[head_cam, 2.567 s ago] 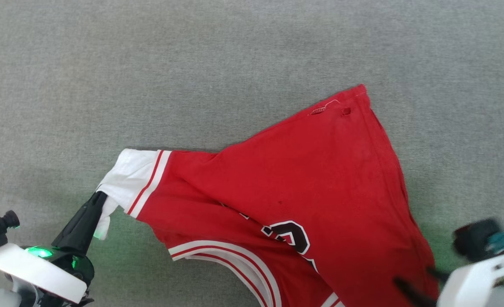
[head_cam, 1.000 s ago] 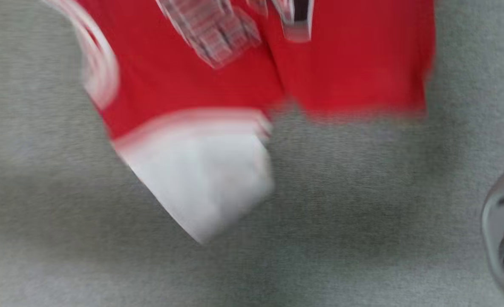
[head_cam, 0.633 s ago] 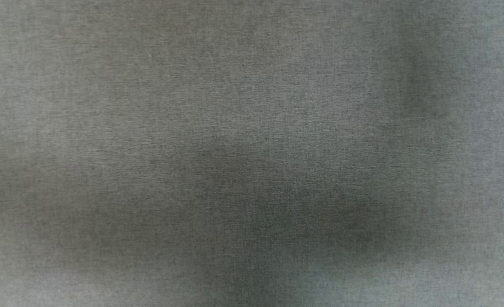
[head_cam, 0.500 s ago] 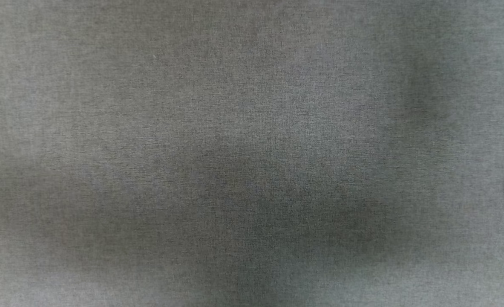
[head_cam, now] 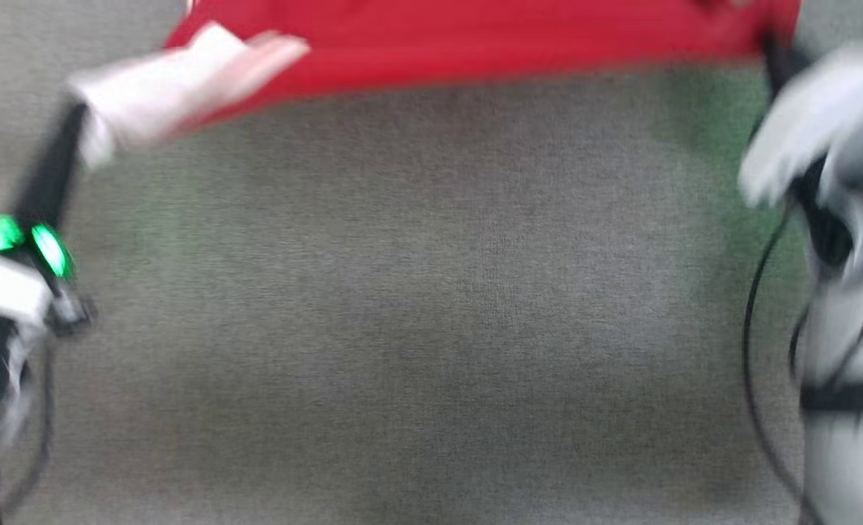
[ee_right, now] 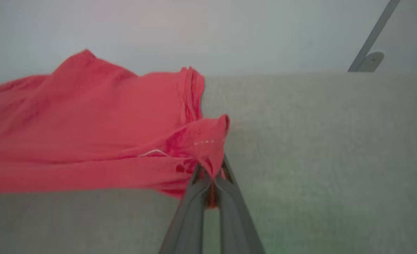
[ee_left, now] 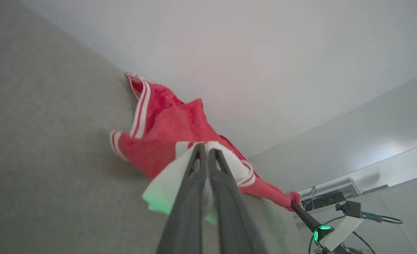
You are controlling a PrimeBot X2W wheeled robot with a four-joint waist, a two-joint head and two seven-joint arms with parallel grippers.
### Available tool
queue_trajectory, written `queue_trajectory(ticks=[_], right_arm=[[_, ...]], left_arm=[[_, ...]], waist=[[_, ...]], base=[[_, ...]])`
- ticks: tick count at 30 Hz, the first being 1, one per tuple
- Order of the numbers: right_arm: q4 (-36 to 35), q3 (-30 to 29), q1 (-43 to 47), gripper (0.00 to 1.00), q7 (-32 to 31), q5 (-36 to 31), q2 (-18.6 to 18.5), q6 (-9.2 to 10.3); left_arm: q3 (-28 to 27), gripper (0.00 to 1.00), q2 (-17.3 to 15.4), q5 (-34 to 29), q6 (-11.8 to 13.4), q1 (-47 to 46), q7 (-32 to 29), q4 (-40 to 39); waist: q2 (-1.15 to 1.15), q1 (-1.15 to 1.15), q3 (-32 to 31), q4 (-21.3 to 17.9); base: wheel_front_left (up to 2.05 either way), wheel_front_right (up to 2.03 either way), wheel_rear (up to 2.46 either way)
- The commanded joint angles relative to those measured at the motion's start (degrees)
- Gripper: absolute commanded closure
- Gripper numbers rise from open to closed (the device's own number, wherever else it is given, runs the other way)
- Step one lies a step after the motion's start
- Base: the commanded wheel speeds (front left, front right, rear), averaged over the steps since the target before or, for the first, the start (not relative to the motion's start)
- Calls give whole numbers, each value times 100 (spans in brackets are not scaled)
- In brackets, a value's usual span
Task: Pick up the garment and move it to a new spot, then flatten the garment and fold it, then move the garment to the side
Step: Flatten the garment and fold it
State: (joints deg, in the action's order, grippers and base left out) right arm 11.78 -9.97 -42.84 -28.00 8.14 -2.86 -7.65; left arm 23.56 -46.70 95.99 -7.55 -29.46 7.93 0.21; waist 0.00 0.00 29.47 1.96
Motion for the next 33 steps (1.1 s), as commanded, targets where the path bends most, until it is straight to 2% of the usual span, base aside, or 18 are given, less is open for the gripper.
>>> queue_trajectory(ticks=[1,7,9,10,15,16,19,24,29,33], right_arm=[[-343,29,369,100,-129,43,-14,30],[-2090,9,2472,100,-937,483,-12,29],[-2522,-68,3080,100,-1156,650,-15,30],[-2522,-68,3080,100,-1156,650,-15,30],[-3393,-259,4393,100,-1483,1062,-13,29],[-3662,-333,4790,100,-1512,1202,-16,30],[-3941,-450,5181,100,-1449,1399,-16,30],[-4067,-467,4989,100,-1339,1462,-13,29],[-3762,-273,3999,100,-1508,1186,-16,23],[-3307,-84,3115,100,-1719,1009,-11,21]], left_arm=[[-75,100,15,-65,13,286,37,-120],[-257,100,203,-300,13,1812,82,-910],[-306,100,198,-391,13,2239,155,-1130],[-306,100,198,-391,13,2239,155,-1130],[-432,100,26,-576,13,3228,333,-1666],[-486,100,-109,-671,13,3566,403,-1832],[-573,100,-194,-779,13,3898,539,-2032],[-544,100,-355,-951,13,3607,605,-2161],[-433,100,-362,-685,13,2596,215,-1963],[-492,100,-247,-438,13,1707,-208,-1587]], waist=[[0,0,-154,64],[0,0,-495,158],[0,0,-575,211],[0,0,-575,211],[0,0,-637,275],[0,0,-621,283],[0,0,-606,291],[0,0,-586,330],[0,0,-442,339],[0,0,-236,303]], base=[[0,0,0],[0,0,0],[0,0,0],[0,0,0],[0,0,0],[0,0,0],[0,0,0],[0,0,0],[0,0,0],[0,0,0]])
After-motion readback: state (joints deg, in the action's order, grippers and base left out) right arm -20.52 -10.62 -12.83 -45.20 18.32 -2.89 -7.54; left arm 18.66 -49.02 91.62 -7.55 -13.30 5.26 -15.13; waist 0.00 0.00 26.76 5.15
